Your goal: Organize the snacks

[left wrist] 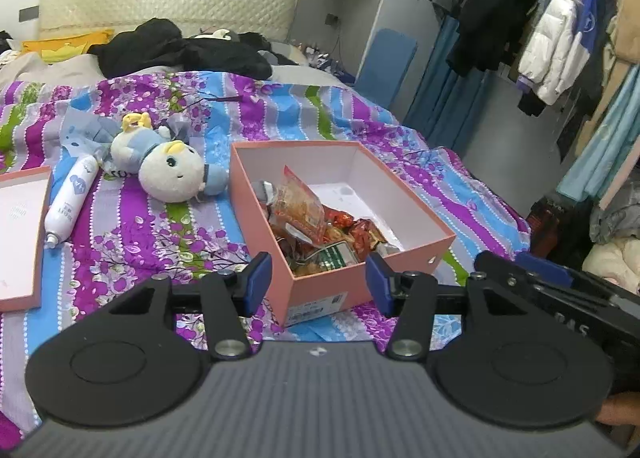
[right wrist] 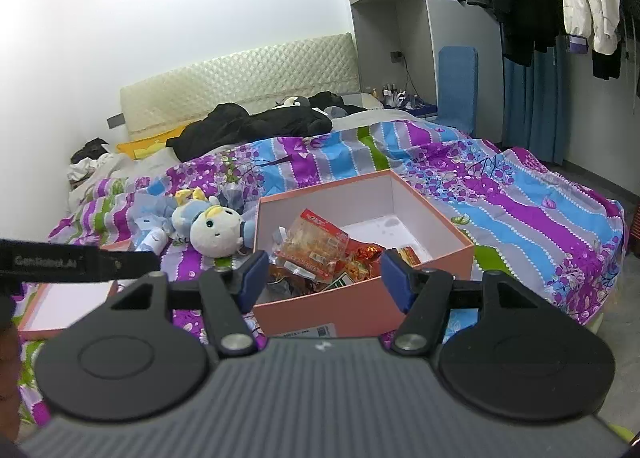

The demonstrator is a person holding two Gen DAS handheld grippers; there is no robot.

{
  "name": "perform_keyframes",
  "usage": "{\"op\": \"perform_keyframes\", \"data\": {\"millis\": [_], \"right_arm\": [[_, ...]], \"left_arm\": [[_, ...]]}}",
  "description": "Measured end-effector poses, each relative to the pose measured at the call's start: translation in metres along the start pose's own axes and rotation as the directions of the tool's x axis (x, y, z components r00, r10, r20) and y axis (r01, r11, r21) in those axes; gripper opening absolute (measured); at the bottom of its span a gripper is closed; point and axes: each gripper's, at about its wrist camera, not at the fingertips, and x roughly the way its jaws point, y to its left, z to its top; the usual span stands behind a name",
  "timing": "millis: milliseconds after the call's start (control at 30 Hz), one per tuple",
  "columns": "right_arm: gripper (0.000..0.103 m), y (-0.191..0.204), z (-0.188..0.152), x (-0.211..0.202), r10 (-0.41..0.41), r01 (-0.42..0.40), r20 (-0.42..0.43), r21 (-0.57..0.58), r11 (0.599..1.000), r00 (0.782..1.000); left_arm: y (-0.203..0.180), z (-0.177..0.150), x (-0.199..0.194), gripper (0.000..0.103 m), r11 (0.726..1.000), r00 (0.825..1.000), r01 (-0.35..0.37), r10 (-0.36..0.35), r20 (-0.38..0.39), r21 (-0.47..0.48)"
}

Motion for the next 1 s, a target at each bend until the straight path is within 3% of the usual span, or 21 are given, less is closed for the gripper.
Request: {"op": "perform_keyframes", "data": {"millis": [1000], "right_arm": [[0.064,0.013,-0.015,0.007,0.023,-0.024,-0.031,-0.008,1.000,0.999]], "left_arm": [[0.013,-0.013,-0.002,0.066,0.999,1.000,-0.031,0.031,0.001,-0.018]]}}
